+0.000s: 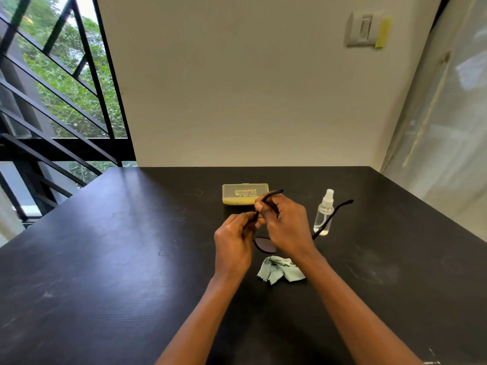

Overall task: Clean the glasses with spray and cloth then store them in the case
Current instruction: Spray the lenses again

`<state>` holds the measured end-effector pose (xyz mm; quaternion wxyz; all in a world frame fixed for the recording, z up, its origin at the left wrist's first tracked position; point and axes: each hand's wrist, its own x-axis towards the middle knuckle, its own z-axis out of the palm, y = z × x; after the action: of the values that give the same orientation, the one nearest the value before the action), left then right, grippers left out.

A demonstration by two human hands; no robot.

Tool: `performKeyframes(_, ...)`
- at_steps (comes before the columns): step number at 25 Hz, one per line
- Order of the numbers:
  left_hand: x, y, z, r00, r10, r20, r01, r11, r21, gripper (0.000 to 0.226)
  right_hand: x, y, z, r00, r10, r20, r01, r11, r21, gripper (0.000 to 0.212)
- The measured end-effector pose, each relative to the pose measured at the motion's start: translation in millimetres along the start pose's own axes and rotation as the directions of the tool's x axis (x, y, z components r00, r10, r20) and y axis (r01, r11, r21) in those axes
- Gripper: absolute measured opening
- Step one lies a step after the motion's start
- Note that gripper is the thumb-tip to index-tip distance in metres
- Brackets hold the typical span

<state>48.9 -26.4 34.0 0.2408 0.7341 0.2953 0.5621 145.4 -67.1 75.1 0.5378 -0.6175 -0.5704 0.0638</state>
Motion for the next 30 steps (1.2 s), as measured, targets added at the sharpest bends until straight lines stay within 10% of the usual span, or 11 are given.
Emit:
performKeyframes(4, 3, -11, 6, 0.997, 0.012, -0.07, -0.007, 0.997, 0.074, 0.023, 0, 11, -5, 0.999, -0.038, 0.003, 0.038, 0.998, -0.051, 0.017)
performKeyframes(11, 16, -33, 2, 0.969, -0.146, -0.2, 0.155, 0.988, 0.026, 0.026, 1, 42, -44, 0.841, -0.372, -0.392, 0.318, 0.927, -0.197, 0.017)
performKeyframes(17, 17, -45, -2, 0.951, -0.178, -0.254, 0.185, 0.983, 0.004, 0.028, 18, 118, -62, 0.901, 0.18, -0.395, -0.307, 0.907, -0.289, 0.054)
performKeyframes(23, 14, -54, 8, 0.923, -0.267, -0.278, 0.258, 0.964, -0.069, 0.026, 12, 133, -50, 0.953, 0.188, -0.236, -0.251, 0.928, -0.275, 0.07)
performKeyframes(30, 9, -66, 9, 0.892, -0.271, -0.362, 0.237, 0.962, -0.137, 0.025, -5, 96, -36, 0.923, 0.384, -0.006, -0.331, 0.803, 0.496, 0.059)
